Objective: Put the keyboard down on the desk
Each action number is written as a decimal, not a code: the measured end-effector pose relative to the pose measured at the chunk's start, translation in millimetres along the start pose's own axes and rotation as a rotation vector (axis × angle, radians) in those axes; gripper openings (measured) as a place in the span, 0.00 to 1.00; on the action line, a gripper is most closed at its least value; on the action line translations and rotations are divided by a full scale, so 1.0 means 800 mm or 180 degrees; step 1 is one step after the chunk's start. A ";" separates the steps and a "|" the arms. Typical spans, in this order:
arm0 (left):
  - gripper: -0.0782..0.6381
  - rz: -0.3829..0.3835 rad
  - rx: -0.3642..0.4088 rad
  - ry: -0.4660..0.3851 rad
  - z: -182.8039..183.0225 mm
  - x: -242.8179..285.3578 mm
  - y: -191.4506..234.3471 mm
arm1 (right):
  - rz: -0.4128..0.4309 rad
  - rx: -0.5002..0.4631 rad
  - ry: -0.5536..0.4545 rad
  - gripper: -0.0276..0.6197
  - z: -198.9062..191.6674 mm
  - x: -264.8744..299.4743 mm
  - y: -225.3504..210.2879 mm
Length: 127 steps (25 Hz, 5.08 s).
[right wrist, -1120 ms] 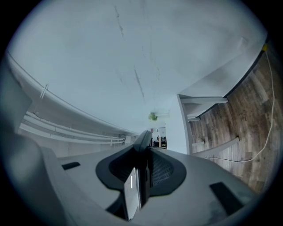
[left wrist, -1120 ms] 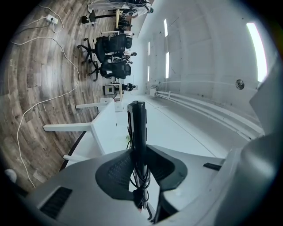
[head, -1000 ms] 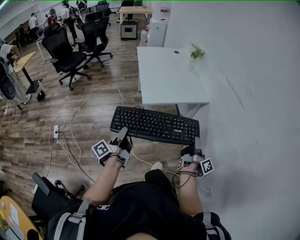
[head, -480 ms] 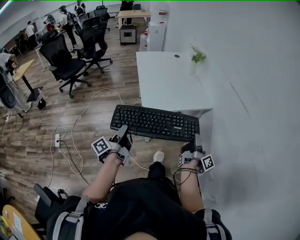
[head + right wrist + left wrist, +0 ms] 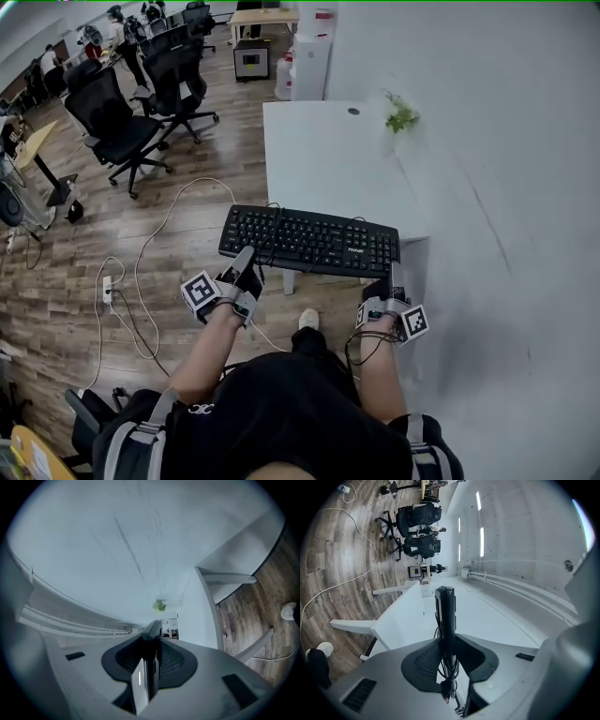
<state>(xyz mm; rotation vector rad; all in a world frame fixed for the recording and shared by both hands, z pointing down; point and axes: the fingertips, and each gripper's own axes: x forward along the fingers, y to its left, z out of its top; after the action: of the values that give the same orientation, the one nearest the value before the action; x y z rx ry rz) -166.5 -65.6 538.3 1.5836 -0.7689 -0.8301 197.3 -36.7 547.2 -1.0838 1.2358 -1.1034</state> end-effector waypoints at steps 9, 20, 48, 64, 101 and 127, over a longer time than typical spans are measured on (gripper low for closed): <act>0.23 0.0132 -0.0046 0.0021 0.044 0.173 0.037 | -0.0185 0.0017 0.0008 0.17 0.051 0.163 -0.042; 0.23 0.0350 -0.0105 0.0050 0.086 0.333 0.098 | -0.0447 0.0026 0.0072 0.17 0.096 0.306 -0.106; 0.23 0.1085 -0.0502 0.0421 0.107 0.436 0.293 | -0.1298 -0.0029 -0.0218 0.17 0.126 0.386 -0.283; 0.26 0.1836 -0.0397 0.0520 0.080 0.414 0.338 | -0.2396 -0.0719 0.0234 0.24 0.139 0.402 -0.331; 0.11 0.2340 0.0255 0.1265 0.060 0.384 0.280 | -0.2465 -0.4014 0.1200 0.05 0.090 0.409 -0.245; 0.11 0.0820 0.4494 0.0102 0.179 0.451 -0.049 | 0.0110 -0.4688 0.0745 0.05 -0.110 0.497 0.072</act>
<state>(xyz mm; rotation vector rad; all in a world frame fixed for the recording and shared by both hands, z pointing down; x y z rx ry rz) -91.0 -436.5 444.2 2.5731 -1.6754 0.0676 120.0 -423.0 428.5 -1.9696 2.3203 -0.0997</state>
